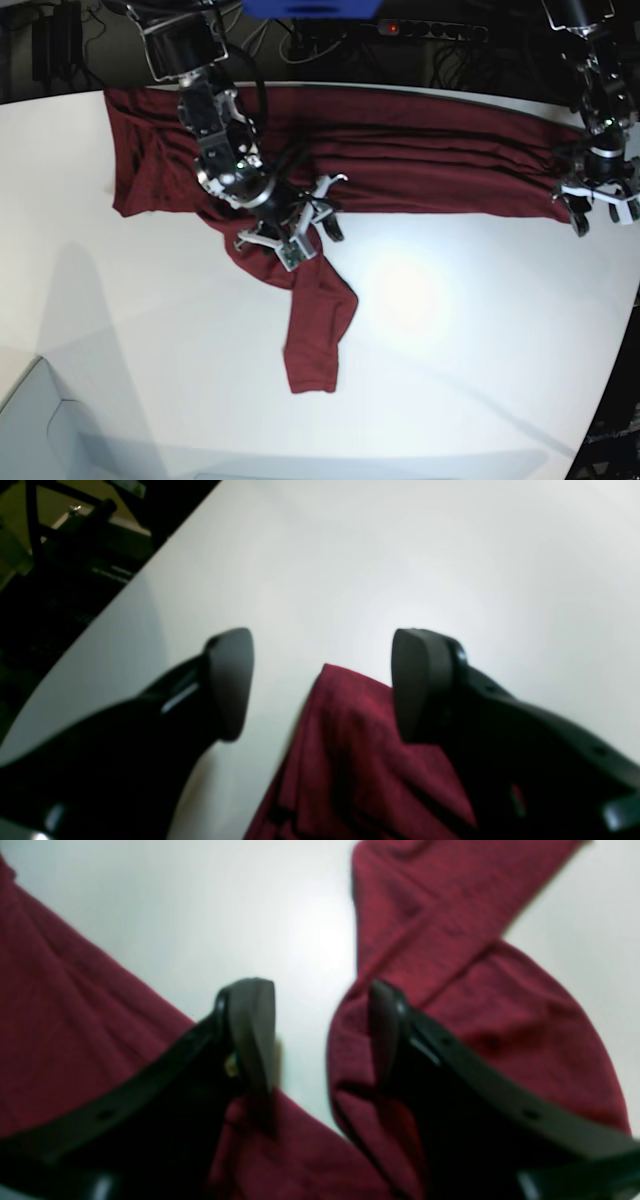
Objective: Layout the t-shirt on the table in an organized manner, then fold the t-shirt properly
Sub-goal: 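Lift the sleeve with the right gripper and fold it onto the shirt body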
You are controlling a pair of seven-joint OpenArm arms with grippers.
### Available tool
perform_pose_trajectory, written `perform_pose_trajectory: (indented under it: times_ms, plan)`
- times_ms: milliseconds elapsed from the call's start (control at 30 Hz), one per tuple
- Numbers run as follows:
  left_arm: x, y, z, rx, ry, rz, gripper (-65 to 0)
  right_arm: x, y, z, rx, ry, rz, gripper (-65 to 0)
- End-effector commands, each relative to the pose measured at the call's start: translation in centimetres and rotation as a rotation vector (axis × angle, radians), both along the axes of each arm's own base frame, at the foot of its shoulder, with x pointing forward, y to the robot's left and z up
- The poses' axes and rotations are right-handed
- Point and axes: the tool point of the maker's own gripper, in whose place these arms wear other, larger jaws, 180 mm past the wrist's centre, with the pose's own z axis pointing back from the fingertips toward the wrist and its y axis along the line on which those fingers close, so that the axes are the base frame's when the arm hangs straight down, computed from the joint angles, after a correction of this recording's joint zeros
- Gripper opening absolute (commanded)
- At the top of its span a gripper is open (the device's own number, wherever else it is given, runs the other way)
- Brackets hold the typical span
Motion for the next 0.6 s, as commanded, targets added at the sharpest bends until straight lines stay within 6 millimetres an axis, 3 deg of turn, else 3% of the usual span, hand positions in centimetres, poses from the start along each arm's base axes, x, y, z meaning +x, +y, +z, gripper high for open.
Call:
perform_pose_trajectory:
  times_ms: [0,367,567]
  plan:
    - [0.8,0.7,1.9,0.028,-0.055,0.001,-23.1,1.3,0.4,1.9,0.038,-0.056,-0.007,-34.4]
    - [0.8,0.5,1.8,0.026,-0.054,-0.001,-23.1,1.0,0.3,1.5,0.037,-0.045,-0.009,-35.0]
    - [0.8,0.7,1.9,0.027,-0.057,0.003,-23.1,0.3,0.1,-0.8,0.022,0.016,-0.009,-43.9]
